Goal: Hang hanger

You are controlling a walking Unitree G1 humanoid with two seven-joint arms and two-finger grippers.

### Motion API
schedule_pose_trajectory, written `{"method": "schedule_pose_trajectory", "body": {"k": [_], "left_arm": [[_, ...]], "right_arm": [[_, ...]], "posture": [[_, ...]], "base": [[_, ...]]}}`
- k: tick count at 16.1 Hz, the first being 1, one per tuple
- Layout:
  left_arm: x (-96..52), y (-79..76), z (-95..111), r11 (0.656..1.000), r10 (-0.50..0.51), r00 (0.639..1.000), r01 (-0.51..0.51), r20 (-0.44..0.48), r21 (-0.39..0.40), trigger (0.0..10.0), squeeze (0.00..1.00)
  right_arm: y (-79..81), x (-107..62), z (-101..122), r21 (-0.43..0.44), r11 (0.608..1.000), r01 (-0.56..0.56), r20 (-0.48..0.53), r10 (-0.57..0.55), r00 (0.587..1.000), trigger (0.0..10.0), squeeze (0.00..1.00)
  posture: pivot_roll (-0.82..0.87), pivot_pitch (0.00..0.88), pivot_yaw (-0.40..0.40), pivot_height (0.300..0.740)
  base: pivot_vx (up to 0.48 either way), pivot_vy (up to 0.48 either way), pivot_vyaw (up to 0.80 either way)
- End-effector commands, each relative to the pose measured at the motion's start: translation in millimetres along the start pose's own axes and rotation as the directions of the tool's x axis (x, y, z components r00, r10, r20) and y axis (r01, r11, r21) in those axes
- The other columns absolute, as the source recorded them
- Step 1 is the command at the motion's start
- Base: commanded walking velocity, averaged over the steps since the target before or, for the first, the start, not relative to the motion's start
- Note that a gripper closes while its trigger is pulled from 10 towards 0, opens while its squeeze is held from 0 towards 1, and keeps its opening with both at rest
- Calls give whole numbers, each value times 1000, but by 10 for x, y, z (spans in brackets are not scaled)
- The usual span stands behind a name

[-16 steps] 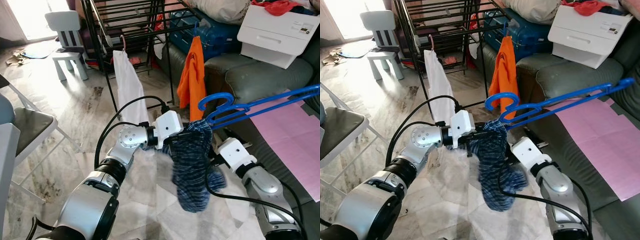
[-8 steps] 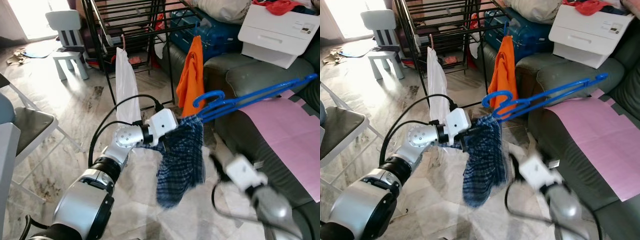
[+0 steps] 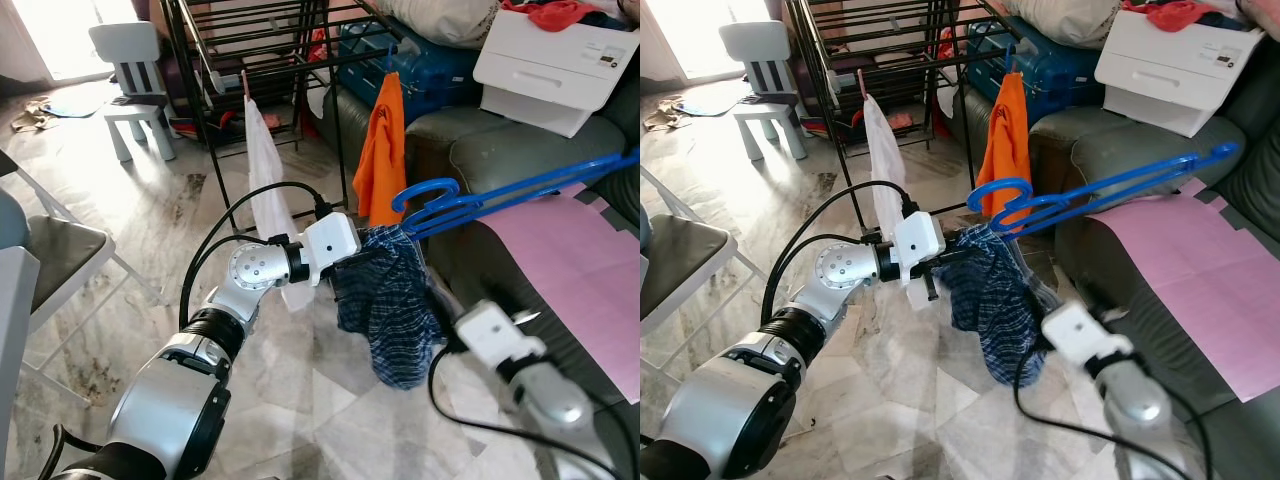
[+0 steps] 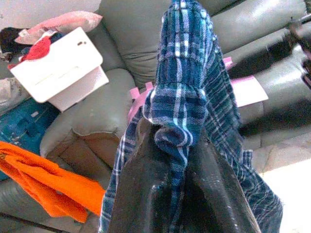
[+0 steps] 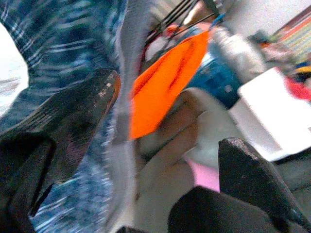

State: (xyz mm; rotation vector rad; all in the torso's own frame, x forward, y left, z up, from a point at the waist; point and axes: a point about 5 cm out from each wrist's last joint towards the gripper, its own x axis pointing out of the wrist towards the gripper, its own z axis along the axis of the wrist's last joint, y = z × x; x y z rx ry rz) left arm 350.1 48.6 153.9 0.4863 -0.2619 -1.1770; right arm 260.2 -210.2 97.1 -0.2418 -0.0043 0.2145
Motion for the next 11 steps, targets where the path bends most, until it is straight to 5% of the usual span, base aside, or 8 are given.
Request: {"method": "schedule_pose_trajectory", "body": {"k": [1, 7, 11], "left_arm": [[-22, 74, 24, 999, 26, 1000, -25, -9, 28, 0, 0], [-12, 36, 20, 997, 27, 1000, -27, -8, 72, 0, 0], [49, 32, 144, 998, 4, 996, -10, 88, 69, 0, 0]], "right_arm": [[-37, 4, 117, -19, 1000, 14, 53, -13, 999, 10000, 616], [27, -17, 92, 26, 998, -48, 49, 47, 998, 10000, 604], [88, 69, 42, 59, 995, -82, 31, 80, 996, 10000, 608]], "posture": [[-17, 0, 46, 740], [-29, 0, 53, 740], [-24, 0, 51, 740]], "base": [[0, 0, 0], [0, 0, 0], [0, 0, 0]]}}
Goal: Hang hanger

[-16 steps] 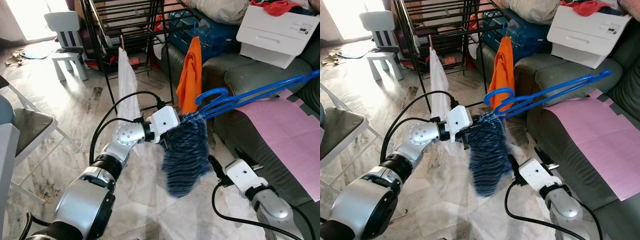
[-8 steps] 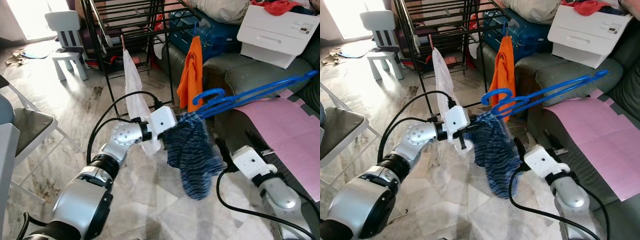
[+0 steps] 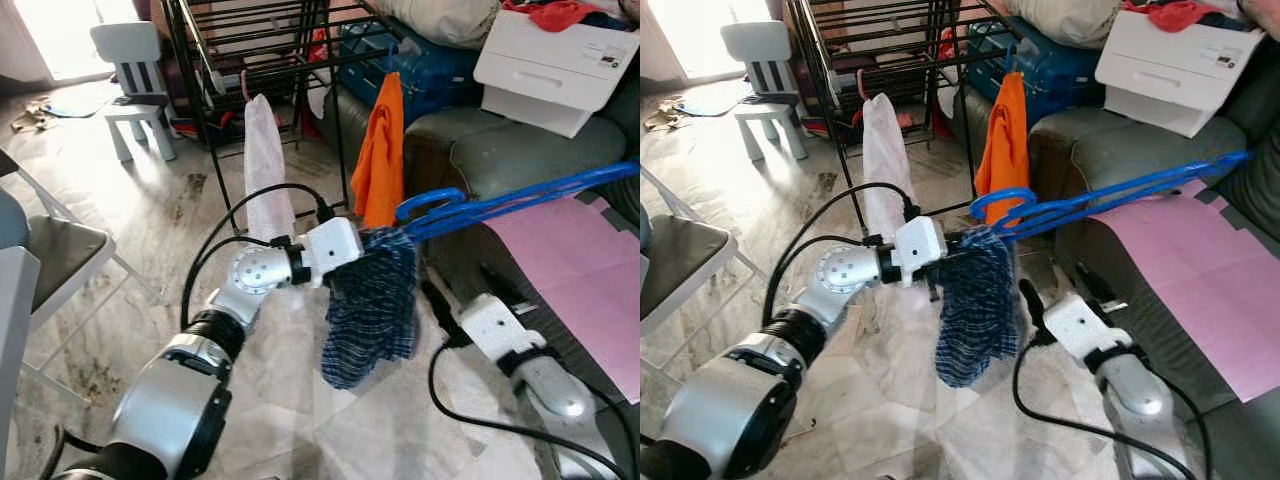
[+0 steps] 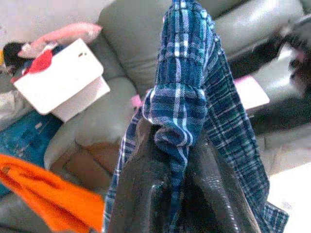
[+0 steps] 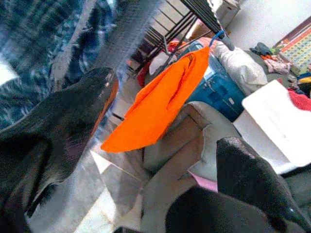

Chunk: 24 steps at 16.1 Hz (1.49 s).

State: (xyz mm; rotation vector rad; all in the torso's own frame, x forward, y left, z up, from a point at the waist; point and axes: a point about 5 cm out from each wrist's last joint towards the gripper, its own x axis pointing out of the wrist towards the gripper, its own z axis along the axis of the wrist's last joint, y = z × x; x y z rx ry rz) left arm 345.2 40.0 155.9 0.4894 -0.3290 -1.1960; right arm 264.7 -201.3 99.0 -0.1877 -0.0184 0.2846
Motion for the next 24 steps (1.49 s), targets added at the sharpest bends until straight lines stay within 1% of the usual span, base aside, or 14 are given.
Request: {"method": "schedule_pose_trajectory", "body": {"k": [1, 4, 5, 7, 9, 10, 11, 13, 14, 17, 18, 20, 21, 24], "left_arm": [[4, 102, 103, 999, 21, 999, -22, 47, 29, 0, 0], [49, 116, 203, 999, 6, 993, -10, 115, 36, 0, 0], [60, 132, 244, 1000, 8, 989, -12, 148, 24, 0, 0], [104, 236, 391, 999, 47, 970, -42, 239, -24, 0, 0], [124, 404, 550, 992, 113, 942, -88, 317, -94, 0, 0], [119, 471, 602, 988, 138, 931, -104, 339, -117, 0, 0], [97, 557, 656, 983, 167, 919, -127, 358, -133, 0, 0], [61, 649, 681, 973, 208, 908, -152, 365, -175, 0, 0], [38, 653, 646, 972, 208, 915, -155, 345, -175, 0, 0], [-31, 591, 475, 974, 197, 946, -158, 259, -163, 0, 0], [-117, 461, 262, 984, 141, 978, -121, 155, -134, 0, 0], [-271, 240, -43, 992, 54, 999, -53, 0, -118, 0, 0], [-314, 175, -120, 992, 29, 999, -34, -35, -126, 0, 0], [-456, -55, -345, 986, -57, 990, 36, -129, -163, 0, 0]], "right_arm": [[16, 35, 1, 11, 1000, -12, -1, 12, 1000, 10000, 608], [55, 163, -48, 55, 998, -35, -21, 37, 999, 10000, 604], [57, 180, -93, 72, 997, -34, -41, 37, 998, 10000, 557], [12, 177, -263, 138, 990, 22, -128, -4, 992, 10000, 490], [-17, 75, -501, 251, 963, 96, -227, -38, 973, 10000, 329], [-52, 5, -602, 291, 946, 145, -267, -65, 961, 10000, 278], [-125, -95, -730, 321, 920, 224, -324, -115, 939, 10000, 212], [-222, -214, -828, 355, 882, 310, -365, -174, 914, 9765, 110], [-285, -275, -848, 361, 864, 351, -375, -210, 903, 0, 0], [-498, -451, -838, 317, 835, 449, -389, -318, 865, 0, 0], [-708, -545, -725, 300, 799, 521, -356, -413, 839, 0, 0], [-1032, -592, -448, 288, 731, 618, -276, -555, 785, 0, 0], [-1117, -586, -345, 287, 717, 635, -245, -586, 772, 0, 0], [-1383, -458, 148, 314, 677, 665, -118, -668, 735, 0, 0]], "posture": [[-23, 0, 49, 740], [-15, 0, 43, 740], [-13, 0, 40, 740], [-7, 0, 34, 740], [-2, 0, 29, 740], [-2, 0, 28, 740], [-3, 0, 27, 740], [-7, 0, 25, 740], [-10, 0, 25, 740], [-18, 0, 26, 740], [-27, 0, 29, 740], [-38, 0, 32, 740], [-44, 0, 33, 740], [-41, 0, 22, 740]], "base": [[0, 0, 0], [0, 0, 0], [0, 0, 0], [0, 0, 0], [0, 0, 0], [0, 0, 0], [0, 0, 0], [0, 0, 0], [0, 0, 0], [0, 0, 0], [0, 0, 0], [0, 0, 0], [0, 0, 0], [0, 0, 0]]}}
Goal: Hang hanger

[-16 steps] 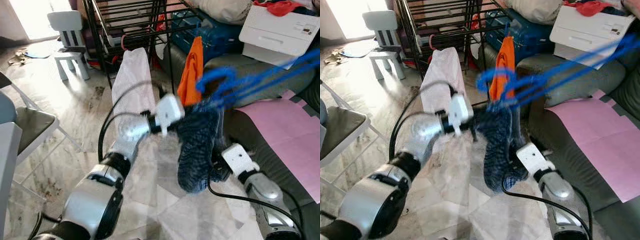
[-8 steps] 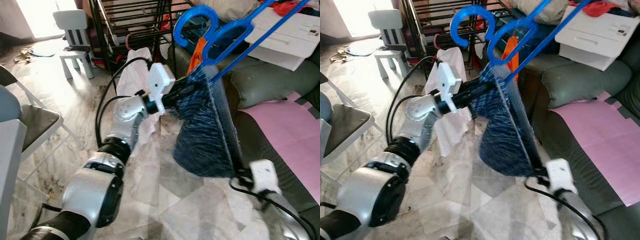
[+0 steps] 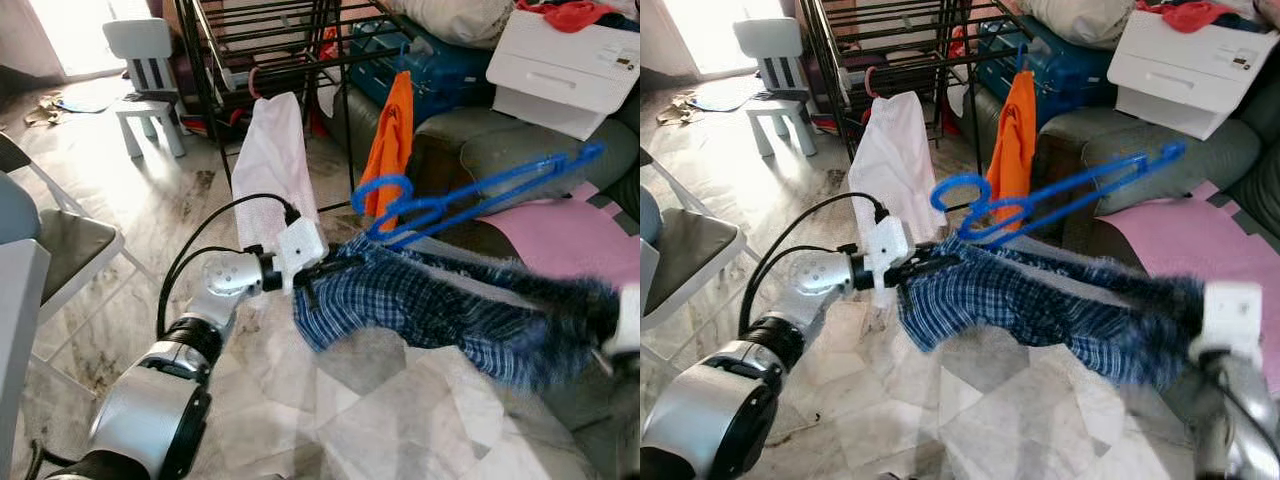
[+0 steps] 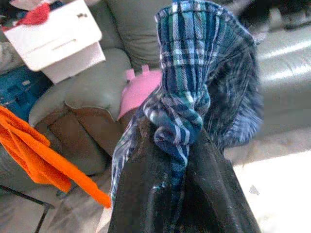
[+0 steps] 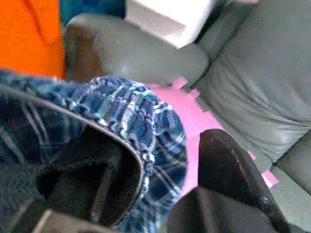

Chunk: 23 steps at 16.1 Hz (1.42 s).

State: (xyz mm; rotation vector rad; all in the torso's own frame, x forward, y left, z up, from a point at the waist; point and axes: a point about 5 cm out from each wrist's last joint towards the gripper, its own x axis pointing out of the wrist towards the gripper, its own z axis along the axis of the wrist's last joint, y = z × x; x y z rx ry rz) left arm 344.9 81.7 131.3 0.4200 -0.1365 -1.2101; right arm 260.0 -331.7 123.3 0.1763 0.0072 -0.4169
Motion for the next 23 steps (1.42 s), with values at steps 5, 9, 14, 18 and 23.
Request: {"method": "schedule_pose_trajectory", "body": {"k": [5, 9, 14, 18, 23], "left_arm": [[-82, -178, -145, 979, -145, 989, 147, 26, -143, 0, 0], [-170, -378, -286, 932, -330, 943, 320, -33, -169, 0, 0], [-266, -548, -472, 893, -440, 881, 408, -176, -192, 0, 0], [-250, -516, -511, 926, -365, 902, 328, -229, -184, 0, 0], [-147, -225, -416, 959, -22, 988, -22, -154, -283, 0, 0]], "right_arm": [[-15, 152, 257, 35, 996, 77, 24, -78, 997, 0, 0], [21, 194, 305, 52, 995, 80, 20, -81, 997, 0, 0], [19, 198, 369, 54, 996, 75, 34, -77, 996, 0, 0], [107, 178, 418, 64, 998, 2, 81, -8, 997, 0, 0], [274, 98, 422, -25, 983, -181, 97, 182, 978, 0, 0]], "posture": [[-26, 0, 9, 740], [-30, 0, 16, 740], [-40, 0, 20, 740], [-41, 0, 23, 740], [-46, 0, 23, 740]], "base": [[0, 0, 0], [0, 0, 0], [0, 0, 0], [0, 0, 0], [0, 0, 0]]}}
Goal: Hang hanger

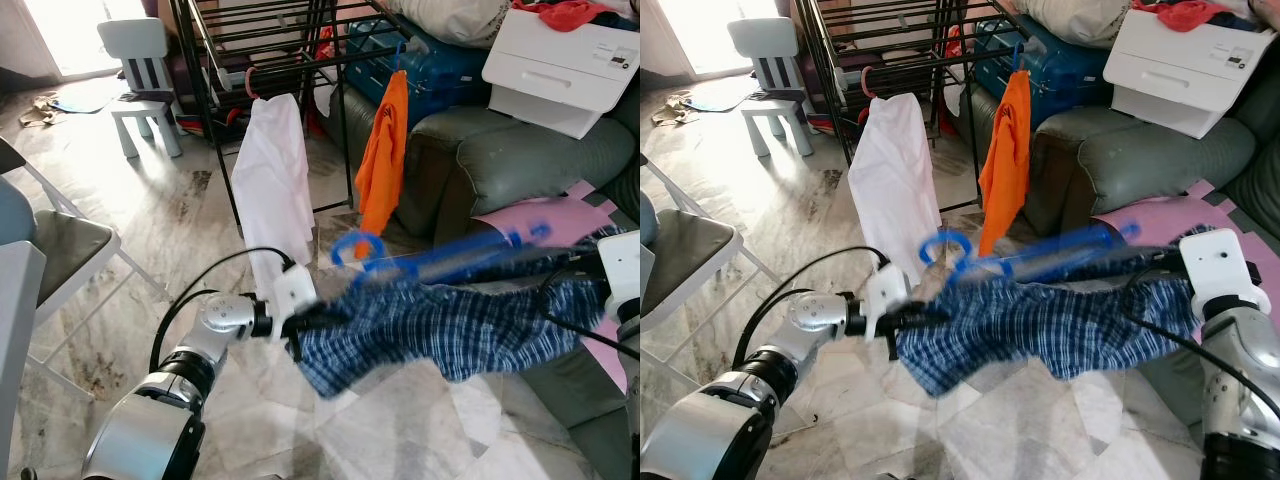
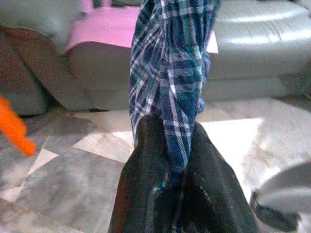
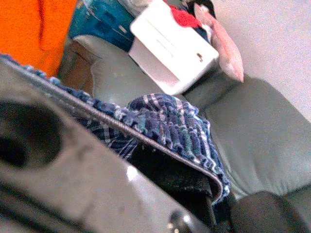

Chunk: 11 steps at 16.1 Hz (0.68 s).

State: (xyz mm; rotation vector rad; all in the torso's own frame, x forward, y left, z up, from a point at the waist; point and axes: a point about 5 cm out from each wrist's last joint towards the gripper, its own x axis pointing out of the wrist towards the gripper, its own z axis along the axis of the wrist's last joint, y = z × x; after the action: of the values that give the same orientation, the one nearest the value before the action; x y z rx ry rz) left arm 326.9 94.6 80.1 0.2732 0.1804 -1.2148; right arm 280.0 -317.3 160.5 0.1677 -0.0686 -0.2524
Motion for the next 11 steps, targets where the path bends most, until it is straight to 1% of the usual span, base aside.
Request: {"method": "schedule_pose_trajectory", "body": {"k": [1, 2, 3, 5, 6, 7, 8, 10, 11], "left_arm": [[-36, 106, 57, 997, 67, 997, -66, 25, -51, 0, 0], [-43, 111, 56, 996, 64, 998, -62, 25, -61, 0, 0], [-49, 91, 44, 998, 35, 999, -34, 20, -50, 0, 0], [-48, 47, 44, 996, -34, 998, 38, 48, -78, 0, 0], [-47, 30, 48, 992, -71, 995, 78, 66, -104, 0, 0], [-56, 5, 40, 986, -120, 991, 127, 65, -110, 0, 0], [-75, -34, 6, 977, -182, 983, 185, 40, -103, 0, 0], [-122, -105, -93, 961, -267, 963, 263, -34, -88, 0, 0], [-122, -105, -93, 961, -267, 963, 263, -34, -88, 0, 0]], "right_arm": [[20, -14, 82, -27, 999, -31, 35, 32, 999, 0, 0], [38, -25, 92, -31, 999, -44, 52, 45, 998, 0, 0], [57, -32, 104, -24, 998, -57, 64, 58, 996, 0, 0], [9, -18, 107, -45, 999, -12, 65, 15, 998, 0, 0], [-25, -8, 113, -43, 999, 10, 68, -7, 998, 0, 0], [-59, 9, 133, -36, 999, 27, 76, -24, 997, 0, 0], [-88, 33, 185, -17, 999, 43, 96, -41, 995, 0, 0], [-76, 64, 256, -12, 999, 39, 113, -37, 993, 0, 0], [-76, 64, 256, -12, 999, 39, 113, -37, 993, 0, 0]], "posture": [[-46, 0, 23, 740], [-47, 0, 23, 740], [-46, 0, 23, 740], [-46, 0, 22, 740], [-46, 0, 22, 740], [-44, 0, 20, 740], [-43, 0, 19, 740], [-45, 0, 21, 740], [-45, 0, 21, 740]], "base": [[0, 0, 0], [0, 0, 0], [0, 0, 0], [0, 0, 0], [0, 0, 0], [0, 0, 0], [0, 0, 0], [0, 0, 0], [0, 0, 0]]}}
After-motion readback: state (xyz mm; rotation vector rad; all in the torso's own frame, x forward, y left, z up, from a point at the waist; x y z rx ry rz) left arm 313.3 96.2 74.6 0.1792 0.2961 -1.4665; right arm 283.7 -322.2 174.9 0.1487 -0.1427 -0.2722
